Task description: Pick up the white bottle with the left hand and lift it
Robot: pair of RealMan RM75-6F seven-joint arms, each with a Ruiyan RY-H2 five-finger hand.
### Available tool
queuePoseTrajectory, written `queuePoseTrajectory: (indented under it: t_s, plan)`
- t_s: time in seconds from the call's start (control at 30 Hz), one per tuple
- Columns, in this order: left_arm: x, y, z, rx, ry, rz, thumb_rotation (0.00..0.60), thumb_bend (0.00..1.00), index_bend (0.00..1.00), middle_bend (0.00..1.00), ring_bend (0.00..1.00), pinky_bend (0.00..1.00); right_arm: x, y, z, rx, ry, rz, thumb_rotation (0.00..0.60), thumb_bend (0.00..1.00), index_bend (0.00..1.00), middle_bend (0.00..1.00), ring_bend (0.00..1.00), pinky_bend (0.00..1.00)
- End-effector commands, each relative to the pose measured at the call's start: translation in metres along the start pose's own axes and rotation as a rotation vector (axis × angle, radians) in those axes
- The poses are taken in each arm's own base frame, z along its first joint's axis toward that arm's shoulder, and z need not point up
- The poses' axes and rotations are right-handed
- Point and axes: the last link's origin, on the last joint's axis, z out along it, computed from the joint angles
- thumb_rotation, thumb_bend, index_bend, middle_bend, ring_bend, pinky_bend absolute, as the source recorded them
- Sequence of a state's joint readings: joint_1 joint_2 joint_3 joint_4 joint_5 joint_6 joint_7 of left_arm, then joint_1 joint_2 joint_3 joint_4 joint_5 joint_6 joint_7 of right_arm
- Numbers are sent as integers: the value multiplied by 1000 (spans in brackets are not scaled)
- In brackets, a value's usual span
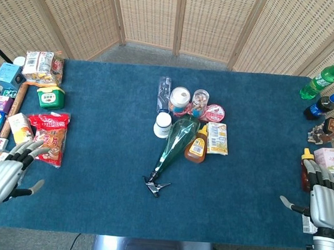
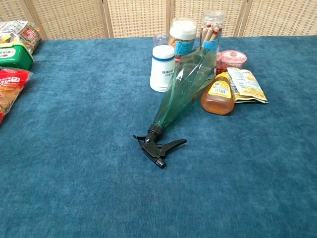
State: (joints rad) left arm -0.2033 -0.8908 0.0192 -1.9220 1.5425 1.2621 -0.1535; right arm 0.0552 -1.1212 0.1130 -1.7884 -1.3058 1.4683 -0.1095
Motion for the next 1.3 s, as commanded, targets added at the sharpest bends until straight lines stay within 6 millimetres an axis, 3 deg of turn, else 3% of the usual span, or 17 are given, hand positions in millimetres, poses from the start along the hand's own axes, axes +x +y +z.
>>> queuePoseTrajectory:
  t_s: [0.03, 0.37, 0.73, 1.07, 1.3]
  plan:
    - [6, 10, 29, -36, -46, -76, 600, 375, 133, 0, 0, 0, 0, 0, -1, -2, 0, 2, 515, 0, 0, 80, 0, 84]
    - [5, 43, 111, -102, -129, -196, 600, 373, 123, 0, 0, 0, 5, 9, -9, -32, 8, 13, 518, 0, 0, 81, 0, 83]
    - [-33, 89, 192, -133, -187, -286, 600, 373, 113, 0, 0, 0, 9, 19, -15, -71, 8, 21, 515, 0, 0, 77, 0, 83]
    - [-59, 141, 240, -199, -217, -367, 600, 374, 104, 0, 0, 0, 15, 29, -21, -110, 20, 28, 518, 0, 0, 78, 0, 84]
    - [-76, 166, 267, -221, -224, -393, 600, 374, 103, 0, 0, 0, 21, 39, -29, -147, 34, 31, 518, 0, 0, 77, 0, 84]
